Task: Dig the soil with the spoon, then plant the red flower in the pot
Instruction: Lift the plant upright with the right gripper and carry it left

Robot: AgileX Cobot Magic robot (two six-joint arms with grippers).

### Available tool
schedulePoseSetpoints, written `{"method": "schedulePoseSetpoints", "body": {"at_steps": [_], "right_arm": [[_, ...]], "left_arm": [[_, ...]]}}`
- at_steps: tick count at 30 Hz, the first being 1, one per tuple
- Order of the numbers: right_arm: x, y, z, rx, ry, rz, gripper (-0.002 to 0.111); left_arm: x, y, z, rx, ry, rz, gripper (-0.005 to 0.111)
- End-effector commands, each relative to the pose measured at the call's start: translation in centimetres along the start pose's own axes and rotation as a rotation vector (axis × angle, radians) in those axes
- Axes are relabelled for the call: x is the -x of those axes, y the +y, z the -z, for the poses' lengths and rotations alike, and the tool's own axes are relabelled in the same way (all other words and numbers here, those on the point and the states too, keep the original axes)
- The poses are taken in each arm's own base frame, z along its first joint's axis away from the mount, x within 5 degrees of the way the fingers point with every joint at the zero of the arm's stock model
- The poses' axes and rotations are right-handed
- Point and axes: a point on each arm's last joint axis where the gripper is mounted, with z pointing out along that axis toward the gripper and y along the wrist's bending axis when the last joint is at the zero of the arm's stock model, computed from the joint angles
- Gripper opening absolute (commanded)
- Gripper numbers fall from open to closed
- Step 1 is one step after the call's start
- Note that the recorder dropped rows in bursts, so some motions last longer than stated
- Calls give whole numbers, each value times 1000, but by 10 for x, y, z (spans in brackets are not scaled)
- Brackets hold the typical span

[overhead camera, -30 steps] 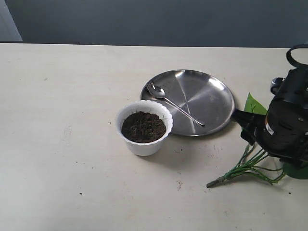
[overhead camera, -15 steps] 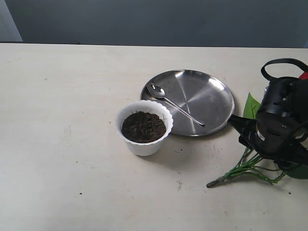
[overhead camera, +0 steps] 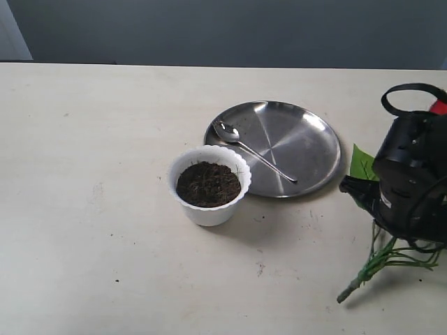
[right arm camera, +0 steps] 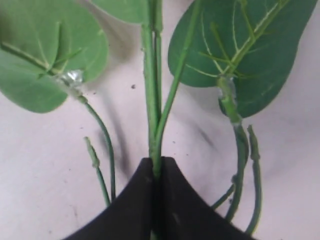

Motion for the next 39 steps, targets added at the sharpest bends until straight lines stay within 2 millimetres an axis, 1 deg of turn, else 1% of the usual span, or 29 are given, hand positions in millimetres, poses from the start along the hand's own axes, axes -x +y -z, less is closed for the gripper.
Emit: {"method": "schedulePoseSetpoints", "body": {"at_steps": [1,4,8,11,13,15,16,17,19,21,22,23,24,26,28,30,34,36,38,39], "right_arm": [[2,-10,28,29,-71,49,0],[5,-11,50,138,-152,76,0],[8,-14,84,343,-265,111,0],[9,-20,105,426,-332,110,0],[12,-20,116,478,-391,142,0],[12,-15,128,569,-467,216,0],[12,-10,135,636,-528,287,0],[11,-2,143,718,-609,397,0],[8,9,153,814,-725,548,0],[9,19,157,841,-822,630,0],[10,23,159,847,-855,638,0],[10,29,154,847,-828,592,0],[13,34,153,829,-836,581,0],[15,49,148,789,-837,585,0],[14,64,146,793,-818,605,0],[11,81,146,807,-805,627,0],[4,111,158,845,-817,636,0],[2,118,163,818,-857,575,0],[2,118,169,741,-882,428,0],[1,117,173,684,-921,421,0]], "left_arm": [[2,0,0,-6,-17,11,0],[2,0,0,-6,-17,11,0],[2,0,0,-6,-17,11,0],[2,0,0,-6,-17,11,0],[2,0,0,-6,-17,11,0],[2,0,0,-6,-17,11,0],[2,0,0,-6,-17,11,0],[2,0,0,-6,-17,11,0],[2,0,0,-6,-17,11,0],[2,0,0,-6,-17,11,0],[2,0,0,-6,-17,11,0],[2,0,0,-6,-17,11,0],[2,0,0,-6,-17,11,0],[2,0,0,-6,-17,11,0],[2,0,0,-6,-17,11,0],[2,0,0,-6,-17,11,0],[2,0,0,-6,-17,11,0],[2,0,0,-6,-17,11,0],[2,0,0,-6,-17,11,0],[2,0,0,-6,-17,11,0]]}}
